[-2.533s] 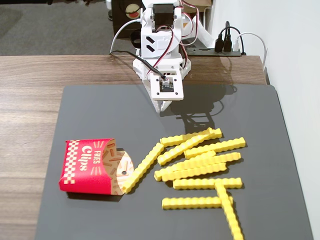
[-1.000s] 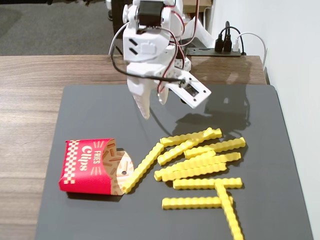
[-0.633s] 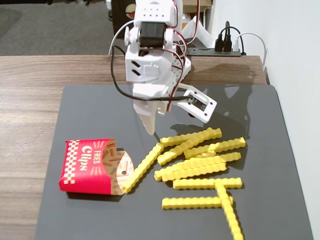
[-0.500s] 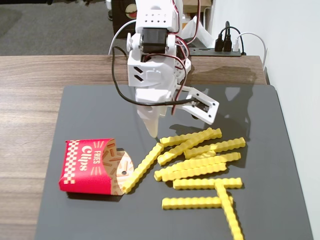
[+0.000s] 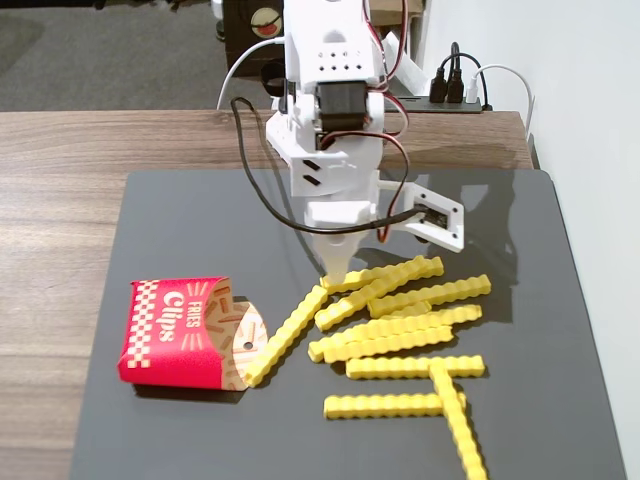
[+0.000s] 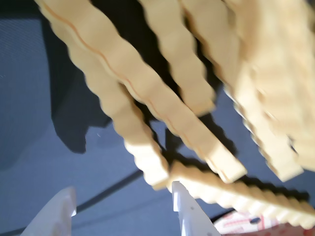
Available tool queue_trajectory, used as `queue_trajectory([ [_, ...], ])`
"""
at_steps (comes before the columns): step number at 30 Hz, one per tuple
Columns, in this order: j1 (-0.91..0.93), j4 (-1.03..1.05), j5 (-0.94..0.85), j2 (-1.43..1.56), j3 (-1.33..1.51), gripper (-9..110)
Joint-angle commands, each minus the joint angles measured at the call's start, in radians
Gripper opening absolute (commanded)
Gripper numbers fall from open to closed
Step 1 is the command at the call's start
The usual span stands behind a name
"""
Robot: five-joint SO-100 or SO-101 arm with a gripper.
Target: Grab a fry
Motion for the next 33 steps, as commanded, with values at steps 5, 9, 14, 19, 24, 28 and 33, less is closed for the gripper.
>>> queue_trajectory([
  [5, -0.017, -0.038, -0.018, -0.031, -0.034, 25],
  [9, -0.015, -0.063, -0.020, -0.066, -0.034, 25],
  [14, -0.015, -0.064, -0.026, -0.081, -0.034, 22],
  [19, -0.015, -0.064, -0.026, -0.091, -0.032, 13],
  [24, -0.017, -0.057, -0.025, -0.089, -0.029, 7],
  [28, -0.011, -0.048, -0.025, -0.080, -0.023, 5],
  [33, 0.000, -0.018, -0.026, -0.055, -0.012, 1],
])
